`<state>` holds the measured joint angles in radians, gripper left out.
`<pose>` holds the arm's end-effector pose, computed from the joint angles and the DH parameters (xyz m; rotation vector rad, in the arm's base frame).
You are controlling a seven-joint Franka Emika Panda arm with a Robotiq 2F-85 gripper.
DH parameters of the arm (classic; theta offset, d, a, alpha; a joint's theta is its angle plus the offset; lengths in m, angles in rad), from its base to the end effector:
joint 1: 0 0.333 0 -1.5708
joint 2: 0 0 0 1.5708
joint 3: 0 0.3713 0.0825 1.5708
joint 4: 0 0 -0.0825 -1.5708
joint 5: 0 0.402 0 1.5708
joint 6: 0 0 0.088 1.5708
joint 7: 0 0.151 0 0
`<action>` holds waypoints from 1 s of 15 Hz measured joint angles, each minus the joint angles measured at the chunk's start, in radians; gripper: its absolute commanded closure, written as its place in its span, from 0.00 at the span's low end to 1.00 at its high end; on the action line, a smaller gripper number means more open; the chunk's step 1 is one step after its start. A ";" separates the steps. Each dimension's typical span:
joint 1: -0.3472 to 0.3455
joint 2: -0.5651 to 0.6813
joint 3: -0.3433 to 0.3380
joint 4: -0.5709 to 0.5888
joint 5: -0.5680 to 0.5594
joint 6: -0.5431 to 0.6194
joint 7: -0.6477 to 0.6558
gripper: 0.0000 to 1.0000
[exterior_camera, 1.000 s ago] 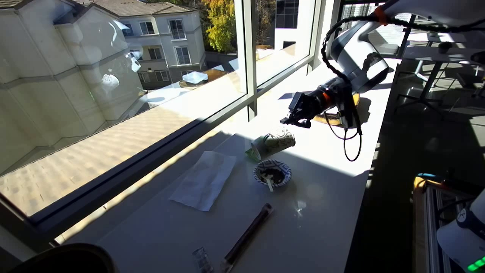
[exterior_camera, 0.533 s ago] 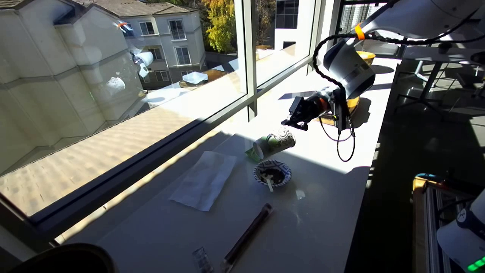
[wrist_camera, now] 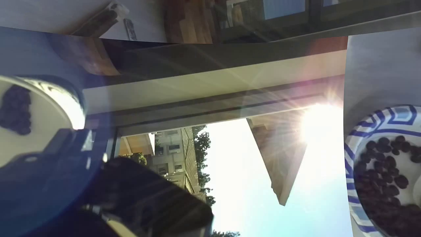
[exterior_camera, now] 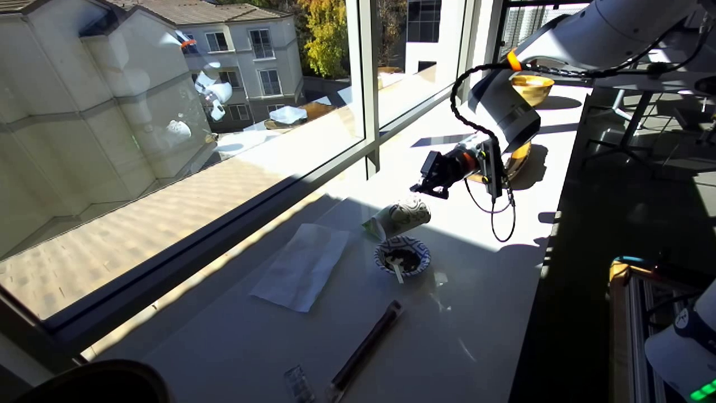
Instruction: Pour the contents from the cup into the bowl
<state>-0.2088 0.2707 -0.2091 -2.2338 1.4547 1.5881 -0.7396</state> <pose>0.5395 -0.0743 0.3063 -1.6524 0.4421 -0.0979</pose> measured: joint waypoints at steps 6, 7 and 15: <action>-0.014 0.041 -0.002 0.001 0.016 -0.010 -0.041 0.99; -0.020 0.059 -0.002 0.001 0.029 -0.019 -0.056 0.99; -0.057 0.199 -0.001 0.054 0.099 -0.229 -0.162 0.99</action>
<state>-0.2661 0.4697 -0.2105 -2.1800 1.5541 1.3589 -0.9017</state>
